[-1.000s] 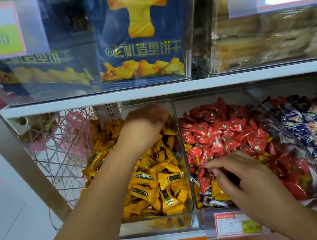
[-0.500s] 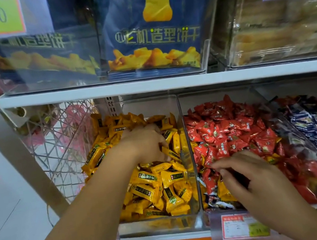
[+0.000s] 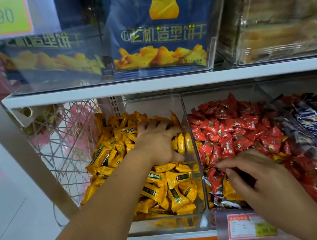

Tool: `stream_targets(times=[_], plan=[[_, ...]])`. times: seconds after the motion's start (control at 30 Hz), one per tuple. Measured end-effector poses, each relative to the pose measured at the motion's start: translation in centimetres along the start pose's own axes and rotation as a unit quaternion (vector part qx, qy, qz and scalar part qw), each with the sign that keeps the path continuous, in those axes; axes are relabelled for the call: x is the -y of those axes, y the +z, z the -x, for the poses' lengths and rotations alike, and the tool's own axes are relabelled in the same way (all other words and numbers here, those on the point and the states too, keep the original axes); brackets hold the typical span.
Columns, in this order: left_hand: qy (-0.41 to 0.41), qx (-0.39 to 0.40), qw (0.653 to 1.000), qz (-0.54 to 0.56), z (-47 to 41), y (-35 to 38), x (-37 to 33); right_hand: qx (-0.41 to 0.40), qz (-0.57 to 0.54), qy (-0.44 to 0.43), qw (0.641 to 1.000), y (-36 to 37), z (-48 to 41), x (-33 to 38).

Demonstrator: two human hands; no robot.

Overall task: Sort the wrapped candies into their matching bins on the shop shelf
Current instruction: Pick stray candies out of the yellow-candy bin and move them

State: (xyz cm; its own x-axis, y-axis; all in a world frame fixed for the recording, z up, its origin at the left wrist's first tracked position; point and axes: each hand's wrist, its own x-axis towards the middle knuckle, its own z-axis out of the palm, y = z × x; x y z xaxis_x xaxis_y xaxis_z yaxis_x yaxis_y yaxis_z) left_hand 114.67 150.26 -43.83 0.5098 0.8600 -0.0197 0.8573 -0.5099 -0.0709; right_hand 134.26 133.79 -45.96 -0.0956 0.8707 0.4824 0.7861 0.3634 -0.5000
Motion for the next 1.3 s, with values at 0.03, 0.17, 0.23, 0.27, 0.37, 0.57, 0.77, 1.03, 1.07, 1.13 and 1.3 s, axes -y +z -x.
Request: stream_targets(times=[0.03,0.17,0.23,0.27,0.37,0.57,0.77,1.03,1.07,1.13,1.3], plan=[[-0.002,0.002,1.000,0.002,0.2,0.0,-0.1,0.001,-0.002,-0.001,1.000,0.0,0.0,0.0],[0.003,0.023,0.999,0.041,1.5,-0.7,0.1,0.007,-0.006,0.006,1.000,-0.1,-0.1,0.1],[0.009,0.045,0.995,0.084,2.5,-1.4,1.0,0.006,-0.004,0.009,1.000,-0.1,-0.1,0.0],[0.015,0.052,0.993,0.106,3.2,-1.7,1.5,0.005,-0.002,0.010,1.000,-0.1,-0.1,0.0],[0.044,0.105,0.980,0.161,5.5,-2.6,3.4,0.006,0.006,0.009,1.000,-0.1,-0.1,0.0],[-0.016,0.028,0.963,0.267,3.8,-3.7,2.5,0.010,0.013,0.017,1.000,-0.1,-0.1,0.2],[0.015,0.014,0.998,0.052,-2.3,0.5,-0.4,0.006,0.008,0.011,1.000,-0.1,-0.3,0.4],[-0.007,-0.062,0.989,0.132,-2.2,1.2,0.0,0.006,0.009,0.020,1.000,-0.3,-0.3,0.5],[-0.013,-0.068,0.979,0.191,-1.6,1.2,0.3,0.007,0.007,0.019,1.000,-0.3,-0.2,0.4],[-0.023,-0.091,0.943,0.319,-0.3,0.4,0.8,0.005,-0.001,0.018,1.000,-0.3,-0.2,0.5],[-0.036,-0.207,0.862,0.462,1.6,-3.5,1.1,0.018,0.003,0.027,0.999,-0.5,-0.3,0.8]])
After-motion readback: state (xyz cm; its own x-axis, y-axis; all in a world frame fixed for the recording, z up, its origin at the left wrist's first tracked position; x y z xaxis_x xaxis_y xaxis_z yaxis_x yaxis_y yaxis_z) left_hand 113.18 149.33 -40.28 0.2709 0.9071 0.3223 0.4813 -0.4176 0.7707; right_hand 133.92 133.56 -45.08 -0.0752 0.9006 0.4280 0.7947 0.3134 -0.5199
